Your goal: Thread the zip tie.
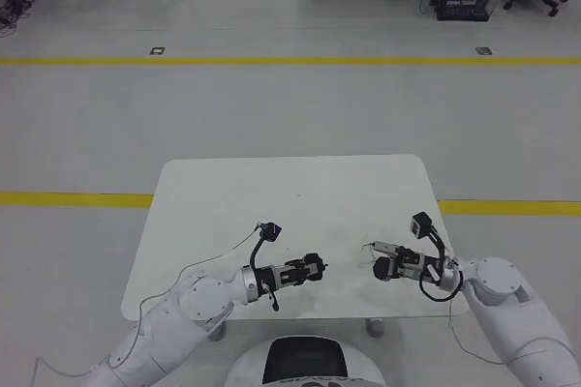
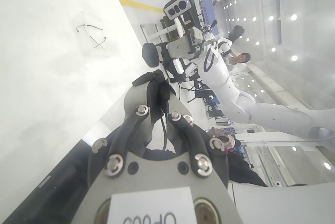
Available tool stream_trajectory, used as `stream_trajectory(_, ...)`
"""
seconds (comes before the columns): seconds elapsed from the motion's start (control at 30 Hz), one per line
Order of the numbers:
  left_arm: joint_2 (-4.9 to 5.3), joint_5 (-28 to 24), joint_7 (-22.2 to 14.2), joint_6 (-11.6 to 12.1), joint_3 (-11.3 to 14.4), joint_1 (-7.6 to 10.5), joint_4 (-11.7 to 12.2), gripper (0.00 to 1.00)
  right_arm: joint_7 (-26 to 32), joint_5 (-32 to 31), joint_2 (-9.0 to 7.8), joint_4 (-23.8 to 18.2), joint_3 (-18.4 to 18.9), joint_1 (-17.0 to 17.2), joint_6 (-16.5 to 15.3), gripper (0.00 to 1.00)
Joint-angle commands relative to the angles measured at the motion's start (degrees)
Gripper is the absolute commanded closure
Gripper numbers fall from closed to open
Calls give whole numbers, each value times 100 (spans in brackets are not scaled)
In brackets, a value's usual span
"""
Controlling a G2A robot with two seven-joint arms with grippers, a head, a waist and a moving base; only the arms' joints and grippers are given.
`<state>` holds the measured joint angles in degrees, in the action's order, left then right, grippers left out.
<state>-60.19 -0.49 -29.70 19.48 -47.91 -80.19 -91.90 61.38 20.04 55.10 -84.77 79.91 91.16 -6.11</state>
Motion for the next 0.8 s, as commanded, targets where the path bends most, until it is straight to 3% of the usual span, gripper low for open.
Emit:
stream_trajectory(0.0,0,0,0,0,0,0,0,100,-200,-425,-39,-225,123,81,33,0)
stream_trajectory(0.3,0,0,0,0,0,0,0,100,-229,-474,-44,-261,143,96,15,0)
stream_trajectory(0.37,0,0,0,0,0,0,0,100,-346,-622,-42,-311,94,64,137,0)
stream_trajectory(0.63,0,0,0,0,0,0,0,100,-65,-1835,-97,-442,-133,-775,950,0)
stream_trajectory(0.77,0,0,0,0,0,0,0,100,51,-2938,-113,-447,-487,-1275,1301,0)
